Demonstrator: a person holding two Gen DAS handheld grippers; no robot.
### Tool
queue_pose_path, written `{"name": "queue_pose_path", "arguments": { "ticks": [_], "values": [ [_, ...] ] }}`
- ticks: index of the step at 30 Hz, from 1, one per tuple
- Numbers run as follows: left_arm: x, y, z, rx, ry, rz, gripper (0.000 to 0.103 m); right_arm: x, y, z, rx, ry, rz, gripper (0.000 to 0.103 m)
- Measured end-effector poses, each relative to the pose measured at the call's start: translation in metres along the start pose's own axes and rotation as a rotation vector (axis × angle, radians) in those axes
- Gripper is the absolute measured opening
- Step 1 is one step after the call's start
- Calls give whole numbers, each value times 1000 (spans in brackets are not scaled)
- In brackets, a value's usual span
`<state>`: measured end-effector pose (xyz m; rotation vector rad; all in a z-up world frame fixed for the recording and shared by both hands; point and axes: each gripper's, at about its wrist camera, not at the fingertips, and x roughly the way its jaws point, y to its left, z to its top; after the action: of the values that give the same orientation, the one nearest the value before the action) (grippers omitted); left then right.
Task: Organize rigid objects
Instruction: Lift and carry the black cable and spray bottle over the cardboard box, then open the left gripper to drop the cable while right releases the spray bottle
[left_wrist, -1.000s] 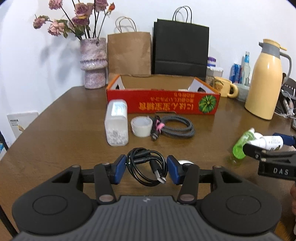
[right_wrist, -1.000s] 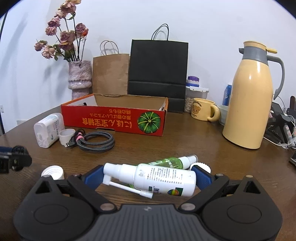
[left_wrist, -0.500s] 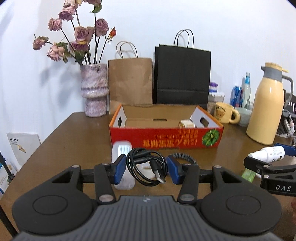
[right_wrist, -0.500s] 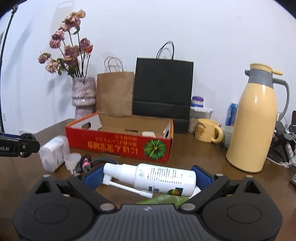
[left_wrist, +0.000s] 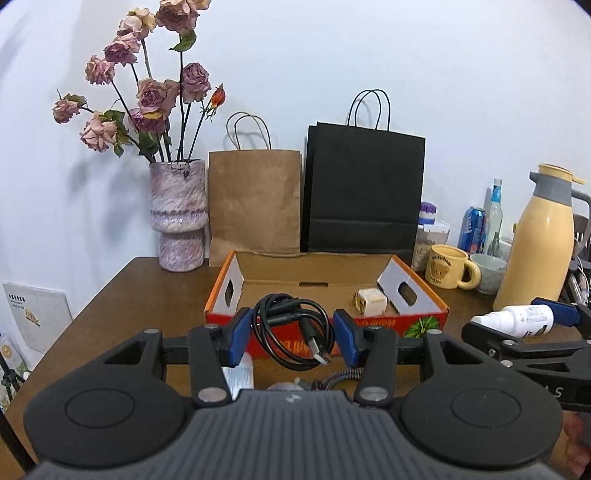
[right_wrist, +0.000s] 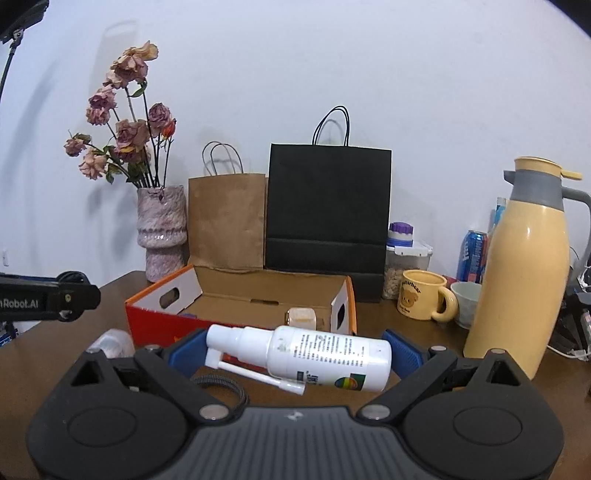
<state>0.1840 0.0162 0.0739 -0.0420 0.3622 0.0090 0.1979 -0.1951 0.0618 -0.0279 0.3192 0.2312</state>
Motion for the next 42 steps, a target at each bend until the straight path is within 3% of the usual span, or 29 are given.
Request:
{"name": "queue_pose_path", "arguments": {
  "ticks": [17,29,42],
  "values": [
    [77,18,51,-130,-29,50,49,83,5,54,47,-21,5,99],
    [145,25,69,-157,-1,94,49,166,7,65,57,55,25,99],
    [201,23,69,-153,50,142,49,218,2,63,67,117,2,99]
  ]
}}
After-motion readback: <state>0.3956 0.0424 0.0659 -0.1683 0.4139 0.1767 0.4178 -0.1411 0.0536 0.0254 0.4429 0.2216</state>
